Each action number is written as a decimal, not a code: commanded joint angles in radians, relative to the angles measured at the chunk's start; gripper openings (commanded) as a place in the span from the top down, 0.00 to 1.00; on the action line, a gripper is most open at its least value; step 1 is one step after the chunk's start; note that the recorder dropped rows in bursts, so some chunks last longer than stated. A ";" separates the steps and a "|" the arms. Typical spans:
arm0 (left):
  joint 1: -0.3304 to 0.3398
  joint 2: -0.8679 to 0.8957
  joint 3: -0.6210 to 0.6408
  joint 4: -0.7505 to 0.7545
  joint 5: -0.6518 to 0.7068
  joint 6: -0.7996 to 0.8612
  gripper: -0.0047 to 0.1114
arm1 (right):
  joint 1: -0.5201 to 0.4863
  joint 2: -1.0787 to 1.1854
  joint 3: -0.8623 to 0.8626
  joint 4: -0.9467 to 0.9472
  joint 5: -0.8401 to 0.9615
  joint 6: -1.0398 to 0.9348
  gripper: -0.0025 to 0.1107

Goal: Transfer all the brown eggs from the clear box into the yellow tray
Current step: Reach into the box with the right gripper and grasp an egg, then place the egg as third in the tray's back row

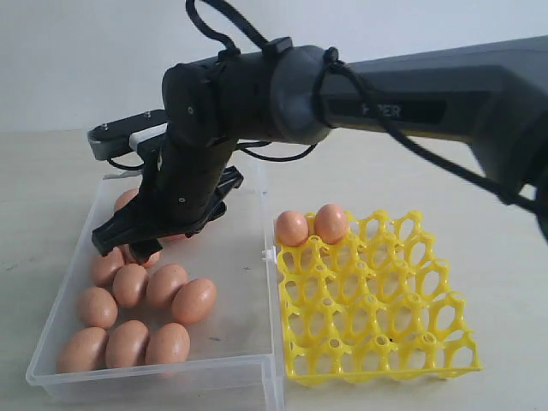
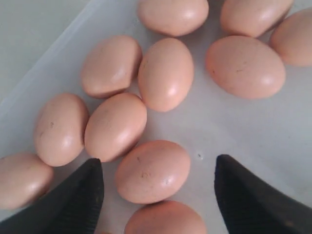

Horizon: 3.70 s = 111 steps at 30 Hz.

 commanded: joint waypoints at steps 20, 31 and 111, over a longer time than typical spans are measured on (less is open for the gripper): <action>-0.006 -0.006 -0.004 -0.002 -0.009 -0.005 0.96 | 0.001 0.143 -0.046 0.045 0.026 0.027 0.48; -0.006 -0.006 -0.004 -0.002 -0.009 -0.005 0.96 | 0.001 0.096 -0.046 -0.045 -0.032 0.023 0.98; -0.006 -0.006 -0.004 -0.002 -0.009 -0.005 0.96 | -0.301 -0.649 0.746 -0.060 -0.402 -0.279 0.56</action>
